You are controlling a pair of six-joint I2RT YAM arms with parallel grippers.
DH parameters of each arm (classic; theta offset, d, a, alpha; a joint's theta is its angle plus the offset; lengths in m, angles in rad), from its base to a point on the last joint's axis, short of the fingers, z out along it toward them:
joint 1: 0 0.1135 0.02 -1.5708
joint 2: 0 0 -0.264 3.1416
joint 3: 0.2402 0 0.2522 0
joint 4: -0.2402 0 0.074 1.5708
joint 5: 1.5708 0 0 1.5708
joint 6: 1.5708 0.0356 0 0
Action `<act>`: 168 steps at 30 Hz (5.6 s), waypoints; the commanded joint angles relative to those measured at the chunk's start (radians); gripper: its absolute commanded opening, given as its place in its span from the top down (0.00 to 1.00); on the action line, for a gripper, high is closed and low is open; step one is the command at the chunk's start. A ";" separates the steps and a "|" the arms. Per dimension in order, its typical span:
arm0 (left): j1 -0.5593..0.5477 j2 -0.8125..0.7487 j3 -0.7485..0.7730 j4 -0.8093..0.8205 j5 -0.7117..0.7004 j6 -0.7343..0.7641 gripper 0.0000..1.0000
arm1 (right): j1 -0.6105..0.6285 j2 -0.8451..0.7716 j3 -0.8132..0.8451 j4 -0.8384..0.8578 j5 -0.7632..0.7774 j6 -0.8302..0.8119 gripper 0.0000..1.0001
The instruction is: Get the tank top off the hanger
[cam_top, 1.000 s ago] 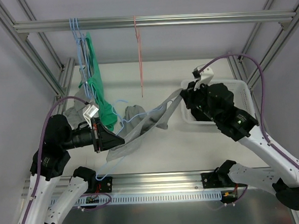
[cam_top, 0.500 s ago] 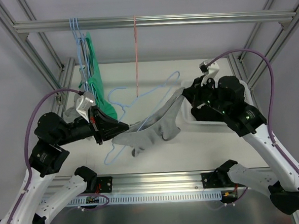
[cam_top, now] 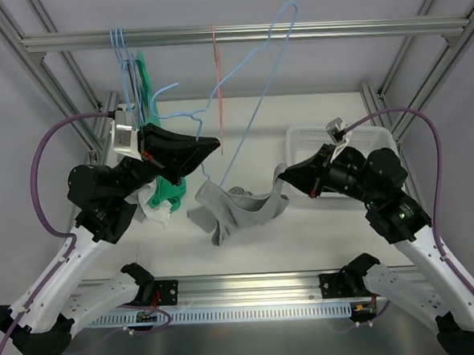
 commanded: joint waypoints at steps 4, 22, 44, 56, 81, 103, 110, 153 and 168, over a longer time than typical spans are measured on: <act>-0.018 0.045 0.091 0.421 -0.166 0.076 1.00 | 0.016 -0.043 -0.187 0.065 -0.088 0.073 1.00; -0.018 -0.151 0.009 0.046 -0.455 0.266 1.00 | 0.211 0.094 -0.416 0.117 0.153 0.036 1.00; -0.016 -0.187 -0.015 -0.839 -0.727 0.133 1.00 | 0.311 0.392 -0.365 0.251 0.225 0.019 0.17; -0.016 0.369 0.596 -1.077 -0.793 0.209 1.00 | 0.311 0.262 -0.414 0.196 0.271 0.012 0.08; -0.004 0.789 1.047 -1.091 -0.936 0.236 1.00 | 0.311 0.046 -0.474 0.091 0.311 0.019 0.03; 0.073 0.797 1.048 -1.064 -0.790 0.206 1.00 | 0.309 0.053 -0.474 0.094 0.292 0.019 0.04; 0.073 0.820 1.018 -1.064 -0.711 0.183 1.00 | 0.311 0.052 -0.476 0.096 0.292 0.024 0.04; 0.064 0.102 0.421 -1.068 -0.746 0.251 0.01 | 0.378 0.594 -0.103 0.085 0.421 -0.122 0.01; 0.064 -0.307 -0.013 -1.157 -0.822 0.294 0.01 | 0.588 1.003 0.187 -0.133 0.723 -0.341 0.00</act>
